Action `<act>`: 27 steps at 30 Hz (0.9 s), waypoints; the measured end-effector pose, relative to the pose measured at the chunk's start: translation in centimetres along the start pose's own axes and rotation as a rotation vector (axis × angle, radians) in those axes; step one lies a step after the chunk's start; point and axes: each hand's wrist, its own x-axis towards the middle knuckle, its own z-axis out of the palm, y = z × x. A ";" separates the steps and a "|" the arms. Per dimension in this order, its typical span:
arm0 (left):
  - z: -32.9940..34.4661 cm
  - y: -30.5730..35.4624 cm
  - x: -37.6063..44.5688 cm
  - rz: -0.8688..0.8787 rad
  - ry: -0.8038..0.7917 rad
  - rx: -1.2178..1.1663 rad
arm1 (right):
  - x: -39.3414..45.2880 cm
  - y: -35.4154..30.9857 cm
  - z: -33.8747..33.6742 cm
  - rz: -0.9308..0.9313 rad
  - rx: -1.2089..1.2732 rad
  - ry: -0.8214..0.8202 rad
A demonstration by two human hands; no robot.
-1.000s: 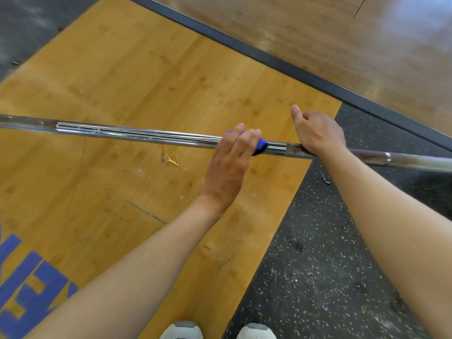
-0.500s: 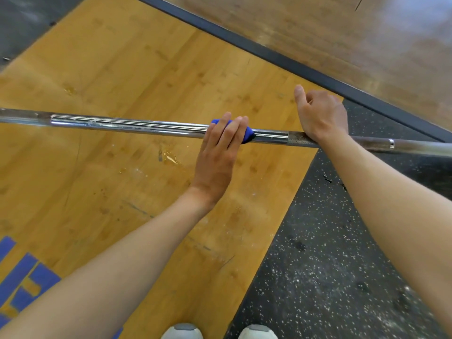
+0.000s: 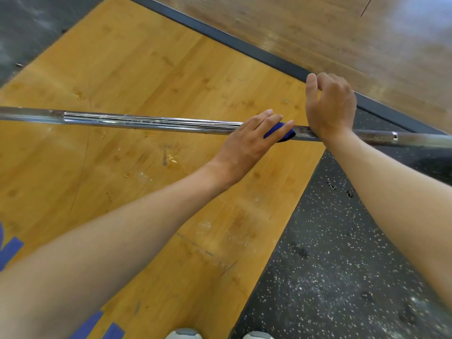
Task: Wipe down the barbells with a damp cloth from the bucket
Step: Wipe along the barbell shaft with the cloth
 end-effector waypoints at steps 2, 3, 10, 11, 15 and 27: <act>-0.4 -1.1 0.0 0.026 -0.009 0.031 | -0.8 0.2 -0.2 -0.077 -0.109 -0.014; -0.4 -1.5 0.0 0.032 0.000 0.052 | -1.2 0.3 -0.1 -0.089 -0.153 -0.079; 0.6 1.1 1.4 0.075 0.067 0.115 | -2.3 0.2 -0.1 -0.015 -0.201 -0.409; 0.7 1.4 1.6 0.069 0.075 0.113 | -2.5 0.1 -0.2 -0.022 -0.205 -0.400; -0.1 0.4 -1.3 0.003 0.020 0.075 | -3.4 -0.2 -0.9 -0.015 -0.208 -0.409; 0.2 3.5 -3.3 0.056 0.110 0.171 | -7.6 -0.8 -2.6 0.096 -0.180 -0.491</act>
